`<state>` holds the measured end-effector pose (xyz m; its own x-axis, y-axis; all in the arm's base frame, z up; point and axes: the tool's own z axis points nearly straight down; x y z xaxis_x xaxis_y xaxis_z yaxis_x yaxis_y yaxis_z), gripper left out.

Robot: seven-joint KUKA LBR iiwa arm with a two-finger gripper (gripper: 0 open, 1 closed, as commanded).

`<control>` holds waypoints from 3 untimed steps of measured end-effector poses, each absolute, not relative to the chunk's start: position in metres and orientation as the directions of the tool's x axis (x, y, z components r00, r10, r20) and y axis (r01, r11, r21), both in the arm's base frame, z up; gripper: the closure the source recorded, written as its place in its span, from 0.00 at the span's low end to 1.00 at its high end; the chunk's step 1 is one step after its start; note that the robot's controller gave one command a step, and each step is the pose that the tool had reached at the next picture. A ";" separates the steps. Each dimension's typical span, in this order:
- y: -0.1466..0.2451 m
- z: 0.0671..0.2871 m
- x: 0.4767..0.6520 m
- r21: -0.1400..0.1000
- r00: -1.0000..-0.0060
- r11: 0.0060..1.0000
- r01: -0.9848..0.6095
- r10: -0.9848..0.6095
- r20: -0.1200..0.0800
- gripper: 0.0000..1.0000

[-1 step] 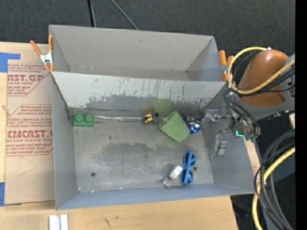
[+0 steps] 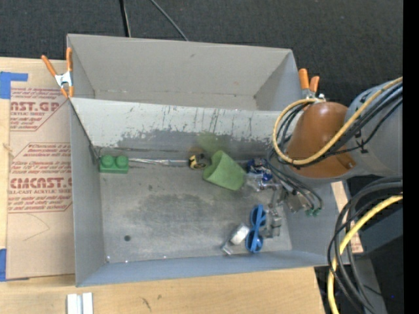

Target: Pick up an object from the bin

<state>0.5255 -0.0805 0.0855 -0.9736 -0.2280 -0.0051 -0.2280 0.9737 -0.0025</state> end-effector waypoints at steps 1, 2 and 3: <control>-0.074 0.069 0.500 0.002 -0.809 0.809 -0.588 -0.588 0.001 0.00; -0.074 0.069 0.500 0.001 -0.809 0.809 -0.588 -0.588 0.000 1.00; -0.113 0.183 0.541 -0.005 -0.289 0.289 -0.957 -0.957 -0.002 1.00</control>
Offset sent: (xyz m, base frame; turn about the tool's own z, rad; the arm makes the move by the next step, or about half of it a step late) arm -0.0254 0.0048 -0.0155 -0.3980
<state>0.5409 -0.1130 0.1831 -0.2886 -0.9574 -0.0022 -0.9574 0.2886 -0.0054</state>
